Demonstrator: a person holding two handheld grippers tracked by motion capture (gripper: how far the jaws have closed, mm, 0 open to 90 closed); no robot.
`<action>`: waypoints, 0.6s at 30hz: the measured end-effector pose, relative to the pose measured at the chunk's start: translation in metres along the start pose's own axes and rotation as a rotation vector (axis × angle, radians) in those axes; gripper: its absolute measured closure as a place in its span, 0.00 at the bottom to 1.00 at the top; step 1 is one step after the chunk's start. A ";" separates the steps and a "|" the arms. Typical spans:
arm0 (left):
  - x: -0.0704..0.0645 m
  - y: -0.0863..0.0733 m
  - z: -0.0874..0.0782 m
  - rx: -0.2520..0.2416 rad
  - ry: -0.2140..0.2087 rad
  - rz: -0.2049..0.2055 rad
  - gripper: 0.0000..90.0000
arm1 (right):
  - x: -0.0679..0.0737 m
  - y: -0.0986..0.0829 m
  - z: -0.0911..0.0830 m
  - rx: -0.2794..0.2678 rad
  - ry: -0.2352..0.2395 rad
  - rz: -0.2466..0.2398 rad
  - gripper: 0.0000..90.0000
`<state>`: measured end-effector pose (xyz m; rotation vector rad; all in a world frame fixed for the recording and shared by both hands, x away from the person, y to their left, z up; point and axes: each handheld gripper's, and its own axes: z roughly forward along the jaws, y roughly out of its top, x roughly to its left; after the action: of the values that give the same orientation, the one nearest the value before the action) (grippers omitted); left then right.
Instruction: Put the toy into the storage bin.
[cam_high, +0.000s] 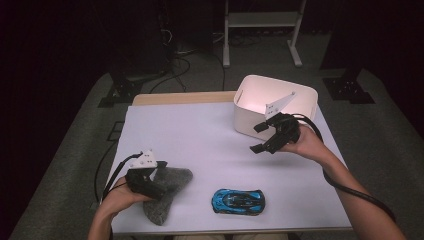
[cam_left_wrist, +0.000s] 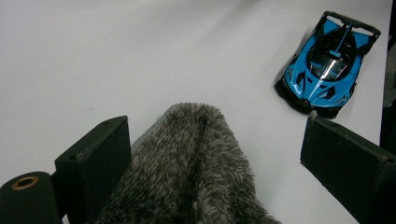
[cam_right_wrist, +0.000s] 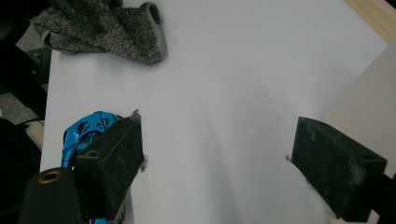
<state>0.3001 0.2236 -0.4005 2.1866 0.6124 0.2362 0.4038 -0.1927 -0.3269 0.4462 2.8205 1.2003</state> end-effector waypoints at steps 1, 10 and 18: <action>-0.001 -0.001 0.000 0.010 0.002 -0.001 0.09 | -0.001 0.002 0.000 0.001 -0.002 -0.004 0.17; -0.002 0.001 -0.004 -0.009 0.003 -0.003 0.09 | -0.013 0.010 -0.007 0.004 -0.026 -0.005 0.17; -0.003 0.001 -0.003 -0.006 0.001 -0.002 0.09 | -0.025 0.021 -0.017 0.010 -0.061 -0.013 0.17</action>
<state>0.2967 0.2236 -0.3975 2.1799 0.6130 0.2377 0.4301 -0.1977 -0.3023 0.4563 2.7755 1.1502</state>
